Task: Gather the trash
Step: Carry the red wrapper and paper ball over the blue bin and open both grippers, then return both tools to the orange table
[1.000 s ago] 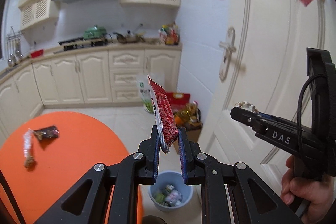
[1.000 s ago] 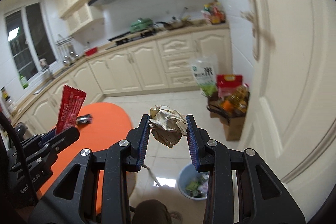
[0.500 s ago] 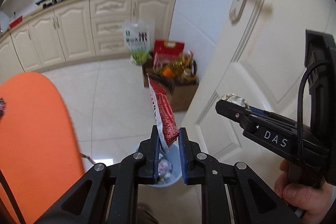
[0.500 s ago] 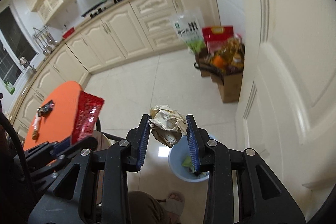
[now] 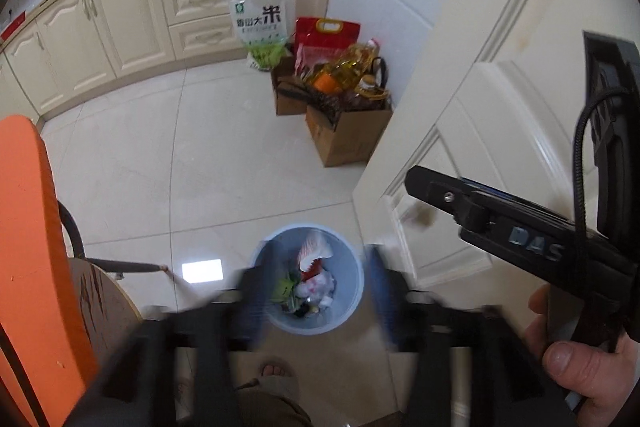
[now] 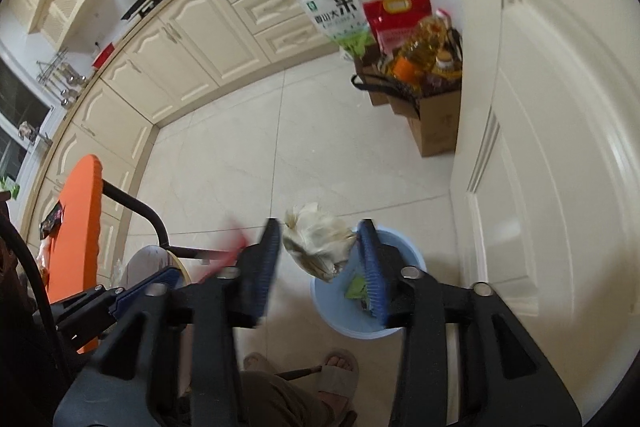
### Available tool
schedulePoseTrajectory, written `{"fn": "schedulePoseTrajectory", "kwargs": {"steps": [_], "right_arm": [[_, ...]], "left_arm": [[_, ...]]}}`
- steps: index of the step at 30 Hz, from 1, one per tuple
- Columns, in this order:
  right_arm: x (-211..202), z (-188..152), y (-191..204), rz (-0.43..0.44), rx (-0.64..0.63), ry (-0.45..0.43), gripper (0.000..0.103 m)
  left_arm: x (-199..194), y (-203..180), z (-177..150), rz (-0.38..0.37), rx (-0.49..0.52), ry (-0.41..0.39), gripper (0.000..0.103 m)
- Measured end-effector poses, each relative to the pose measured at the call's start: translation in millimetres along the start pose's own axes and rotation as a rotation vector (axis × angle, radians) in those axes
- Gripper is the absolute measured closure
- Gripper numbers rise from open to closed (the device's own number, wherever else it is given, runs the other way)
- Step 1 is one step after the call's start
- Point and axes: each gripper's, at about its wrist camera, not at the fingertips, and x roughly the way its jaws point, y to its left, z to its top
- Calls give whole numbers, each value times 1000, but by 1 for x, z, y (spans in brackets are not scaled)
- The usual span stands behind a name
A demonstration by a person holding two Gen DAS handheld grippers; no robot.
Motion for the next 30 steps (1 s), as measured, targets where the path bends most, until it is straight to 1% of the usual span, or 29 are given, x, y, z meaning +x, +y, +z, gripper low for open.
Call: {"fn": "schedulePoseTrajectory", "kwargs": {"steps": [1,3,4,5,6,7,9,11,14,19,21,26,30], "right_arm": [[2,1,-3,1,10,-2,30],[0,0,-9,4,33,-12,26],[0,3,-12,1,39,-17,23],[-3,2,-14,-5,45,-24,17],[-6,2,-16,-11,50,-34,12],[-10,2,-17,-15,55,-41,10],[-18,3,-18,-26,65,-56,0],[-27,4,-16,-35,68,-69,0],[-42,3,-11,-49,64,-92,0],[-72,-1,11,-38,43,-135,0],[-85,-4,26,-34,22,-157,0],[-117,-11,64,-13,-27,-210,0],[-146,-23,108,5,-96,-259,0]], "left_arm": [[3,-1,5,5,-4,-4,33],[7,-2,12,19,0,-2,24],[8,-3,12,24,1,0,22],[7,-4,13,32,-3,-2,18],[6,-5,12,35,-2,-3,15],[4,-7,10,41,-1,-7,13],[-3,-11,6,52,0,-28,6],[-10,-12,0,65,5,-57,2],[-33,-13,-16,71,13,-100,1],[-78,-14,-42,96,21,-193,1],[-97,-11,-54,97,11,-228,1],[-154,13,-101,117,-21,-317,1],[-193,29,-138,145,-53,-380,1]]}}
